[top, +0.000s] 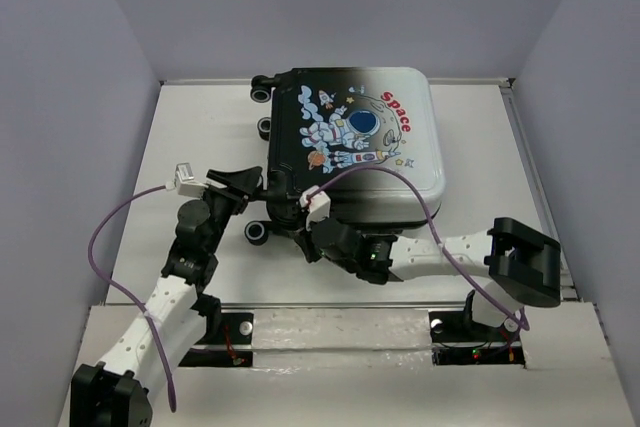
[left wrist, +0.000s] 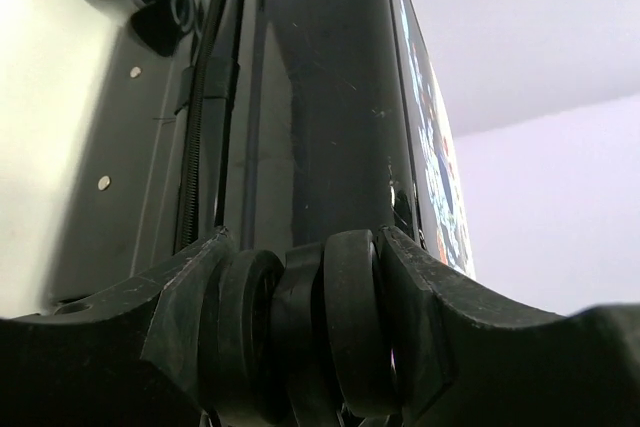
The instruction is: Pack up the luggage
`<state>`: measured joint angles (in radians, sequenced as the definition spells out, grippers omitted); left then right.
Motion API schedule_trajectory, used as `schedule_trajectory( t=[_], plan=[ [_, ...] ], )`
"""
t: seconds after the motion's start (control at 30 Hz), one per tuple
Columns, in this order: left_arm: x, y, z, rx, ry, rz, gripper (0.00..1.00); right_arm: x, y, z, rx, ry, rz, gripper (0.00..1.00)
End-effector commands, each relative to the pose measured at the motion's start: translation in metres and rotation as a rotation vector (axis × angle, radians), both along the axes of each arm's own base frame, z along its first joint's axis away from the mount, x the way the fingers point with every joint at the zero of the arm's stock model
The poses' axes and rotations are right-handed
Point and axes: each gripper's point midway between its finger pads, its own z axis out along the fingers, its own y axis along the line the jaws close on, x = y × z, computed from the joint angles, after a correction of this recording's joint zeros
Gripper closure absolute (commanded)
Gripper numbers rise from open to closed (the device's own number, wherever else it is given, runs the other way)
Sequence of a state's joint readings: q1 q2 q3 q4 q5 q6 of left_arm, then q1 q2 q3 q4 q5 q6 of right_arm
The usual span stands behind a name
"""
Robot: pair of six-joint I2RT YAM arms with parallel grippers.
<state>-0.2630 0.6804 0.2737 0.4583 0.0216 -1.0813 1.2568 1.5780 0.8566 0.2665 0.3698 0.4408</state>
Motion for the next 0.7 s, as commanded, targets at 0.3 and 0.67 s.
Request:
schedule_trajectory(
  t=[0.3,0.67],
  plan=[
    [-0.03,-0.029,-0.06,0.334,0.053,-0.202,0.94,-0.129,0.143,0.047,0.115,0.009,0.599,0.93],
    [-0.047,-0.048,-0.051,0.321,-0.012,-0.235,0.94,-0.04,-0.021,0.058,0.254,0.102,0.267,0.93]
  ],
)
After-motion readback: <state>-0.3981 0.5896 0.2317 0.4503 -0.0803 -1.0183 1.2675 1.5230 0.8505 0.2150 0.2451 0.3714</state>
